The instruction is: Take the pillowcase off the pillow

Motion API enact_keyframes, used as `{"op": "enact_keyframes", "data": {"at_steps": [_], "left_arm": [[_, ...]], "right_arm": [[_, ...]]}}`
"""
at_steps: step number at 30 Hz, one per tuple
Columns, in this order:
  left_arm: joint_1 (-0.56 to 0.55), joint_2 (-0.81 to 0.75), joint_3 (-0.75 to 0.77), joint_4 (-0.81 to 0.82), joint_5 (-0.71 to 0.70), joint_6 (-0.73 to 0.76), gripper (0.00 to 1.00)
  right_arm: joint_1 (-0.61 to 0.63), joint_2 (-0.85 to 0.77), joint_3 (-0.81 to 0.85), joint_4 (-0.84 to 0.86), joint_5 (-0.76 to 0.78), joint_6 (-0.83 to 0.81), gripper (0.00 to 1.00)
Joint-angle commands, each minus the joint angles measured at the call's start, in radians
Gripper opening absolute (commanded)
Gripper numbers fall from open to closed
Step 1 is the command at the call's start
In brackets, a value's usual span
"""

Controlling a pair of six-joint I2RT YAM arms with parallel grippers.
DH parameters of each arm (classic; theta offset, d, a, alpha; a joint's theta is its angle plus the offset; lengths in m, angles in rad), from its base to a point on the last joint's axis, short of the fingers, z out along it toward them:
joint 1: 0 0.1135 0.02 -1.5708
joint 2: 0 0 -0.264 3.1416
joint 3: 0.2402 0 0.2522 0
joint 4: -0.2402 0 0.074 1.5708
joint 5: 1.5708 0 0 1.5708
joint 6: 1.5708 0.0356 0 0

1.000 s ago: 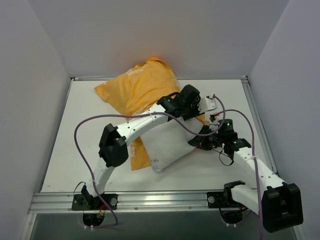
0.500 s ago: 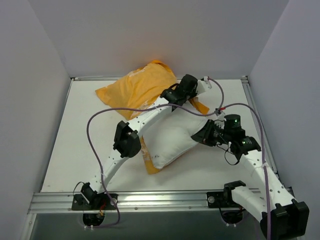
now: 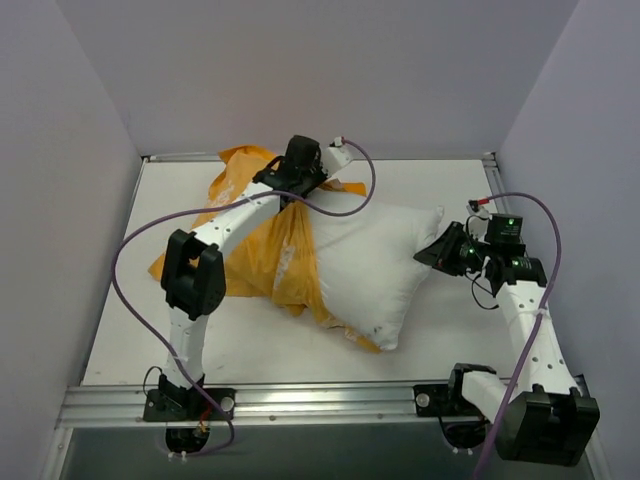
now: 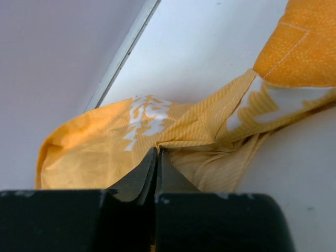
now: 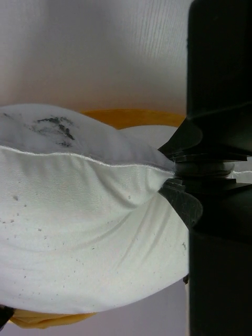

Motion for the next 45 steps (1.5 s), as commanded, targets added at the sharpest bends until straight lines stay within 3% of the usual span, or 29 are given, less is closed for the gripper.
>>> {"op": "enact_keyframes", "data": {"at_steps": [1, 2, 3, 6, 7, 8, 11, 14, 17, 18, 22, 25, 29, 30, 32, 33, 37, 40, 45], "left_arm": [[0.122, -0.06, 0.001, 0.016, 0.007, 0.057, 0.04], [0.125, -0.064, 0.036, -0.032, 0.031, 0.052, 0.08], [0.123, -0.071, 0.056, -0.055, 0.085, 0.034, 0.3], [0.108, -0.094, 0.197, -0.216, 0.214, -0.053, 0.67], [0.102, -0.097, 0.245, -0.262, 0.291, -0.086, 0.89], [0.091, -0.095, 0.35, -0.361, 0.329, -0.115, 0.94], [0.086, -0.091, 0.51, -0.547, 0.47, -0.248, 0.94], [0.083, -0.136, 0.501, -0.676, 0.568, -0.258, 0.94], [0.07, -0.233, 0.339, -0.735, 0.524, -0.258, 0.94], [0.044, -0.289, 0.219, -0.736, 0.503, -0.253, 0.94], [-0.084, -0.445, -0.094, -0.597, 0.345, -0.246, 0.94], [-0.18, -0.503, -0.236, -0.549, 0.231, -0.229, 0.94], [-0.187, -0.514, -0.353, -0.486, 0.15, -0.22, 0.99], [-0.187, -0.512, -0.37, -0.476, 0.109, -0.218, 0.79], [-0.184, -0.515, -0.41, -0.442, 0.085, -0.212, 0.57], [-0.182, -0.523, -0.421, -0.436, 0.084, -0.212, 0.39], [-0.177, -0.548, -0.453, -0.437, 0.084, -0.212, 0.02], [-0.155, -0.584, -0.487, -0.446, 0.074, -0.201, 0.02], [0.019, -0.663, -0.618, -0.378, 0.033, -0.094, 0.02]], "right_arm": [[-0.031, -0.005, 0.032, -0.055, -0.012, -0.037, 0.0], [-0.027, -0.002, 0.008, -0.015, -0.017, -0.02, 0.0], [-0.023, 0.001, -0.003, 0.002, -0.023, 0.006, 0.0], [-0.001, 0.022, -0.022, 0.059, -0.011, 0.031, 0.0], [0.006, 0.035, -0.019, 0.07, 0.003, 0.042, 0.0], [0.013, 0.042, -0.016, 0.087, 0.007, 0.046, 0.0], [0.035, 0.078, -0.005, 0.131, 0.014, 0.069, 0.0], [0.039, 0.11, 0.01, 0.154, 0.018, 0.075, 0.0], [0.041, 0.121, 0.021, 0.165, 0.026, 0.077, 0.0], [0.041, 0.124, 0.021, 0.166, 0.027, 0.077, 0.0], [0.044, 0.13, 0.014, 0.171, 0.029, 0.074, 0.0], [0.046, 0.134, 0.012, 0.177, 0.027, 0.074, 0.0], [0.044, 0.147, 0.0, 0.2, 0.018, 0.083, 0.0], [0.043, 0.151, -0.003, 0.205, 0.015, 0.091, 0.0], [0.043, 0.153, -0.002, 0.214, 0.012, 0.092, 0.0], [0.041, 0.153, 0.003, 0.208, 0.012, 0.089, 0.0], [0.013, 0.147, 0.026, 0.171, 0.027, 0.06, 0.0], [-0.026, 0.141, 0.038, 0.157, 0.024, 0.051, 0.0], [-0.135, 0.131, 0.061, 0.116, -0.034, 0.005, 0.0]]}}
